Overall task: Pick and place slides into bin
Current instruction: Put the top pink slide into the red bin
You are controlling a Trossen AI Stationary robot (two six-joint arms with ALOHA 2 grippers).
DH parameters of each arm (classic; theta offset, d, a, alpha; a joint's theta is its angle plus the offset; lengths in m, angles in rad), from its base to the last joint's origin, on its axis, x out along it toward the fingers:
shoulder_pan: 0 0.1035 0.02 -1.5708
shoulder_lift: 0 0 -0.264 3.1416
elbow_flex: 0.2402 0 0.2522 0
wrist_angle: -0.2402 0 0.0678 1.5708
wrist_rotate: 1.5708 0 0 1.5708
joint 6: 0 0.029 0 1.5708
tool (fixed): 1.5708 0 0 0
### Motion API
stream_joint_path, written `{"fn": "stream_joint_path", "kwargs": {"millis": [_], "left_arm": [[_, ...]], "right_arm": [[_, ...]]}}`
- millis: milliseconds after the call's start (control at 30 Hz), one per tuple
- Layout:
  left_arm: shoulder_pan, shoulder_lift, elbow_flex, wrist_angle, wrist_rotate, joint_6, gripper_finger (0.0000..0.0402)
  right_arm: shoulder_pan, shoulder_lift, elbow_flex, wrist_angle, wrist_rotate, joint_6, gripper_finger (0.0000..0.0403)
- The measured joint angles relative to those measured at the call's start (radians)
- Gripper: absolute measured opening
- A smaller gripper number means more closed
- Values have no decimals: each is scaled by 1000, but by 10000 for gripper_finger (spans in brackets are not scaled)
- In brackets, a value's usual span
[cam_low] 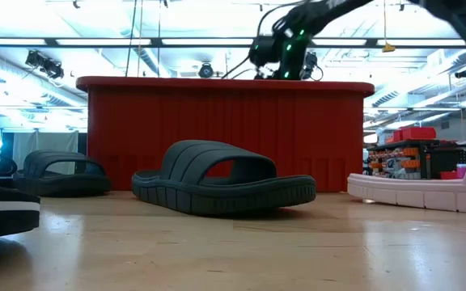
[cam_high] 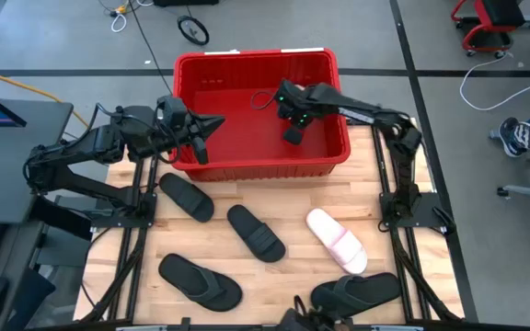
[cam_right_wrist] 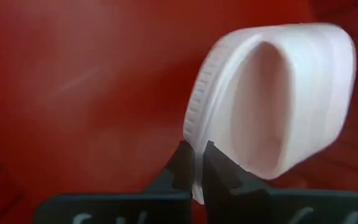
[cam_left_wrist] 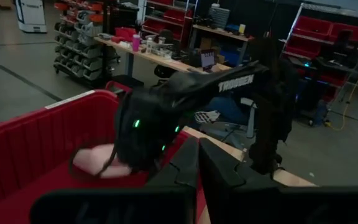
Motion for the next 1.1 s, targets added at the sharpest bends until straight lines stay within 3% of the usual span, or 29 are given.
{"fn": "stream_joint_path", "kwargs": {"millis": [233, 733, 1100], "left_arm": [[1, 0, 0, -39, -1, 9, 34], [1, 0, 0, -90, -1, 8, 9], [1, 0, 0, -91, -1, -44, 28]], "right_arm": [[20, 88, 0, 50, 26, -90, 13], [114, 123, -8, 124, 27, -208, 15], [113, 118, -9, 134, 25, -195, 111]]}}
